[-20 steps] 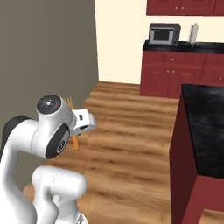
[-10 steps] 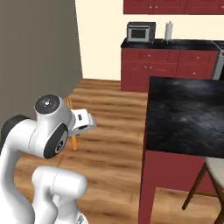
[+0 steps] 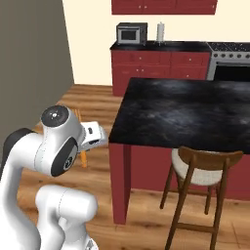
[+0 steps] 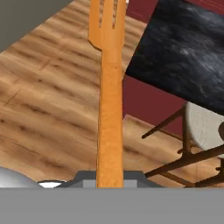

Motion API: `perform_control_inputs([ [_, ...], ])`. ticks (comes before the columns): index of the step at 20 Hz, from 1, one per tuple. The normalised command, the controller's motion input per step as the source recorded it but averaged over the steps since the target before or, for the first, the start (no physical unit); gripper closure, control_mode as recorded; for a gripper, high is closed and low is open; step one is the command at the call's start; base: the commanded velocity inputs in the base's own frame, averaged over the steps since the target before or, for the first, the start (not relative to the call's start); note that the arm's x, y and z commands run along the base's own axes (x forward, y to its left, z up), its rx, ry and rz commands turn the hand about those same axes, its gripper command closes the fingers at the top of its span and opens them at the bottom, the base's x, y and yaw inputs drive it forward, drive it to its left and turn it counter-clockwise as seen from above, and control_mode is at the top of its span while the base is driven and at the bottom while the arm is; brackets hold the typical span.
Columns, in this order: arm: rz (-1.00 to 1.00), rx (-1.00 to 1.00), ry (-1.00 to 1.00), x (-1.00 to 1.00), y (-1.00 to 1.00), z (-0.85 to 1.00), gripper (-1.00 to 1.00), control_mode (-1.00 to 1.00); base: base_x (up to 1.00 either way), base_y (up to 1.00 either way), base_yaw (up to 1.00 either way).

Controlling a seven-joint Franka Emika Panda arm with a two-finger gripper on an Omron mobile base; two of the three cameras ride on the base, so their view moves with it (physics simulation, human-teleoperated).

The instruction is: Take the fork and place it on the left side of the plate. Then take the spoon and place it on the right side of the plate. Make sure they're directly next to the plate.

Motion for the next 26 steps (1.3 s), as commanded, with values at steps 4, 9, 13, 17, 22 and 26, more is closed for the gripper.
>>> perform_control_inputs([
  [4,0.00,0.00,0.00,0.00,0.00,0.00,1.00,1.00,-0.55,-0.89,-0.07],
  [9,0.00,0.00,0.00,0.00,0.00,0.00,1.00,1.00,0.35,-0.79,-0.02],
  [13,0.00,0.00,0.00,0.00,0.00,0.00,1.00,1.00,0.57,-0.98,0.00],
  [17,0.00,0.00,0.00,0.00,0.00,0.00,1.00,1.00,0.46,-1.00,0.00],
  [22,0.00,0.00,0.00,0.00,0.00,0.00,1.00,1.00,0.12,-1.00,0.00],
  [26,0.00,0.00,0.00,0.00,0.00,0.00,1.00,1.00,0.22,-1.00,0.00],
])
